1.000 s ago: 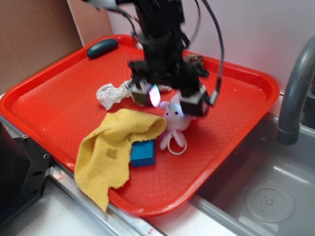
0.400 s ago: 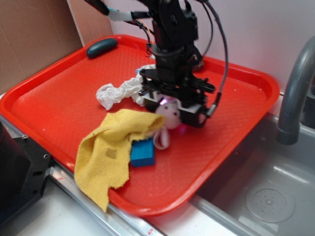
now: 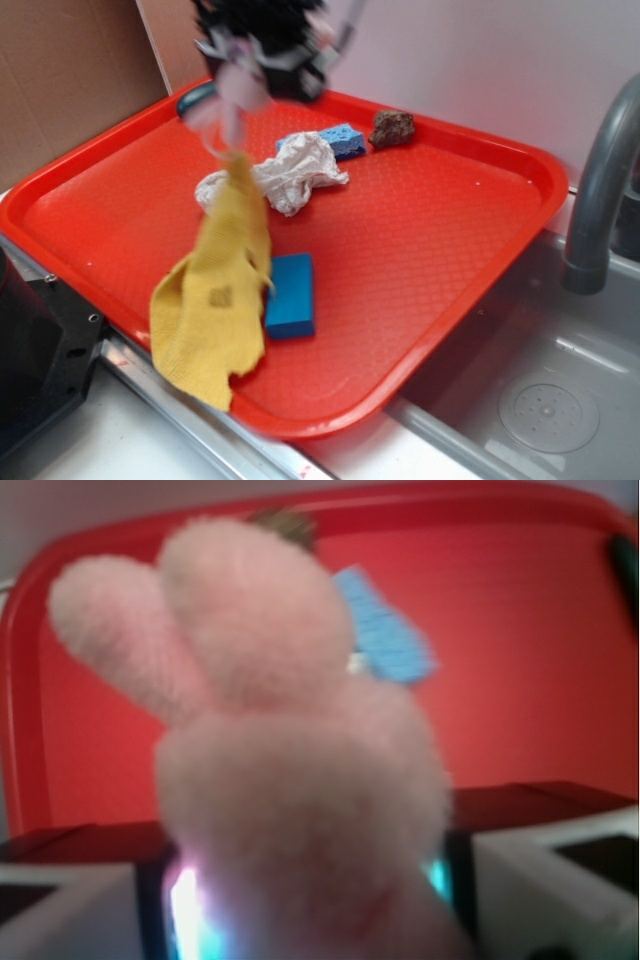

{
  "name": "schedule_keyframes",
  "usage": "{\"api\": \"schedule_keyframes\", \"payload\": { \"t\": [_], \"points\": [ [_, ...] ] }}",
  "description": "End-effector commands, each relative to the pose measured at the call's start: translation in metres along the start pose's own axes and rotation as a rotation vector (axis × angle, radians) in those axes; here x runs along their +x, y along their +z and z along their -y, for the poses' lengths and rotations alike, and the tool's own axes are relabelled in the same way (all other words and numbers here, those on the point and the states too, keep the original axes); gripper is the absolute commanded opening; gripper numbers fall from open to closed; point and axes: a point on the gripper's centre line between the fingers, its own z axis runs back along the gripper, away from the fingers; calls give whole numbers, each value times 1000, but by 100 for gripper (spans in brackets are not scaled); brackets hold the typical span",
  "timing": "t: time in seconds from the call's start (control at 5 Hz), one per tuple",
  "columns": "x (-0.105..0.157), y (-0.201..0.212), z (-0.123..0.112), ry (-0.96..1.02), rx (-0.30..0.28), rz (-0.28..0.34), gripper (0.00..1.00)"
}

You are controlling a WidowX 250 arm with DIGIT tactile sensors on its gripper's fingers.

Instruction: Grab the pink bunny.

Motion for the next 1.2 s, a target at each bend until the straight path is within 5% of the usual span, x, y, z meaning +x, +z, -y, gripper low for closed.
{"api": "schedule_keyframes", "payload": {
  "t": [0.0, 0.4, 0.8, 1.0],
  "points": [
    [-47, 84, -49, -35, 47, 81, 0],
    [-80, 103, -43, -80, 8, 111, 0],
    [-69, 46, -43, -66, 81, -65, 0],
    [-63, 38, -38, -73, 84, -83, 0]
  ]
}}
